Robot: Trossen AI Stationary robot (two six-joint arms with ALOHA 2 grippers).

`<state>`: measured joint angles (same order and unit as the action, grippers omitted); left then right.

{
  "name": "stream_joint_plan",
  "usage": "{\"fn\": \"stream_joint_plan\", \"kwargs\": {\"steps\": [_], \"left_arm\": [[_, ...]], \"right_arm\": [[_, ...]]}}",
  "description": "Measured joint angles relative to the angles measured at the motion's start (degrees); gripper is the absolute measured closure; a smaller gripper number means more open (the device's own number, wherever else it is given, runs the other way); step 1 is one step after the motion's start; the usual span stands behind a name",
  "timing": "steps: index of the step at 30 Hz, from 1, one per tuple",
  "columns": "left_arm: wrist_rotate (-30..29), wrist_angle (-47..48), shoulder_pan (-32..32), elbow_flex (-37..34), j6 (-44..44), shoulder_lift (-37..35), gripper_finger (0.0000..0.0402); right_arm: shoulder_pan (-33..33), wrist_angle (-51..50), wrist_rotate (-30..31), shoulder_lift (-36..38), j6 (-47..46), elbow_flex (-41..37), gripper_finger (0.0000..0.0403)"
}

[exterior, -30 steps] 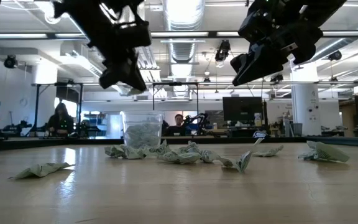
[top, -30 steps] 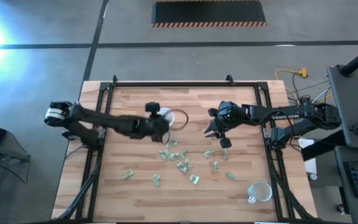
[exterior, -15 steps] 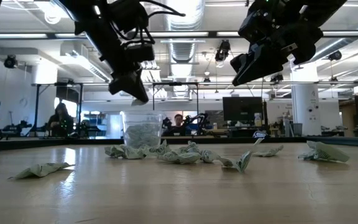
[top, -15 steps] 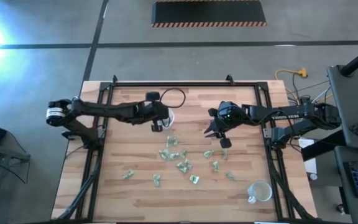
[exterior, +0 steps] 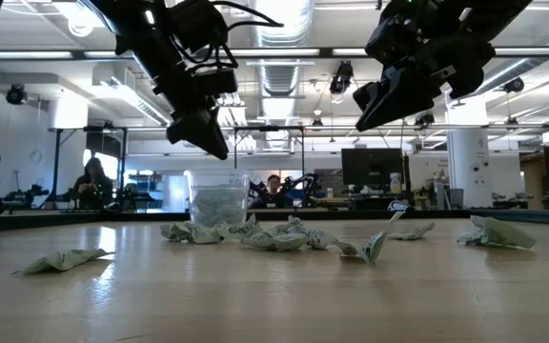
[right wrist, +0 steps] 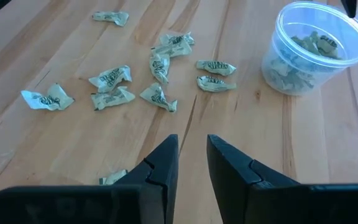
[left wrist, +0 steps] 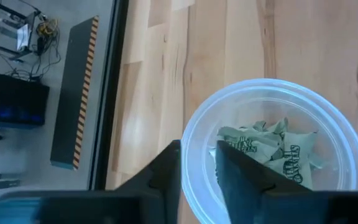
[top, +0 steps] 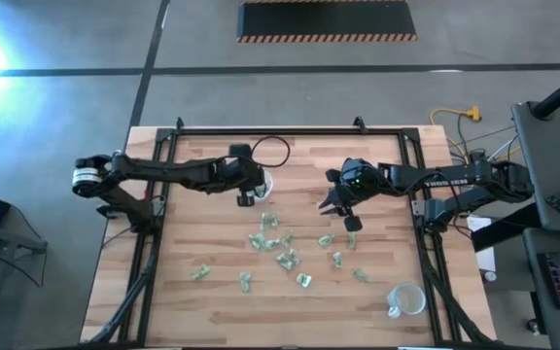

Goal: Pick and place Stevia / Truvia into bins
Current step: Put the stevia packet into the transparent container

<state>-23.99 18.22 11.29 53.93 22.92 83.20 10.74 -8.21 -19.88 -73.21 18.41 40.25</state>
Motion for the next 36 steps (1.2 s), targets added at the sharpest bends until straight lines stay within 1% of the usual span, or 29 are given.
{"fn": "stream_joint_plan", "kwargs": {"steps": [4,8,10,13,19,25,31,36], "left_arm": [[0.0,0.6,-0.2,0.0,-0.8,0.0,0.0276],[0.4,2.5,-1.6,0.0,-3.3,-0.8,0.0262],[1.1,4.0,-2.5,-0.1,-4.7,-1.4,0.0261],[1.5,5.2,-3.7,-0.1,-6.5,-2.2,0.0260],[1.8,6.6,-7.2,-1.0,-9.4,-4.5,0.0260],[1.9,8.4,-11.1,-1.1,-13.3,-7.7,0.0260],[1.9,8.0,-14.7,-3.2,-15.1,-11.3,0.0260],[1.4,7.3,-16.4,-6.5,-18.1,-14.5,0.0260]], "right_arm": [[0.0,0.1,-0.1,0.0,-2.6,-1.1,0.0323],[-0.1,0.0,-0.2,0.0,-2.8,-4.4,0.0324],[-0.1,0.4,-1.3,0.0,-3.3,-6.0,0.0326],[-0.7,3.8,-3.0,0.0,-5.0,-8.6,0.0325],[-2.4,7.2,-3.1,0.0,-8.2,-12.4,0.0325],[-4.2,11.4,-2.8,-1.1,-9.4,-15.2,0.0330],[-5.6,16.4,-2.6,-5.8,-9.5,-16.0,0.0320],[-5.5,16.6,-2.5,-10.0,-9.8,-14.2,0.0302]]}}
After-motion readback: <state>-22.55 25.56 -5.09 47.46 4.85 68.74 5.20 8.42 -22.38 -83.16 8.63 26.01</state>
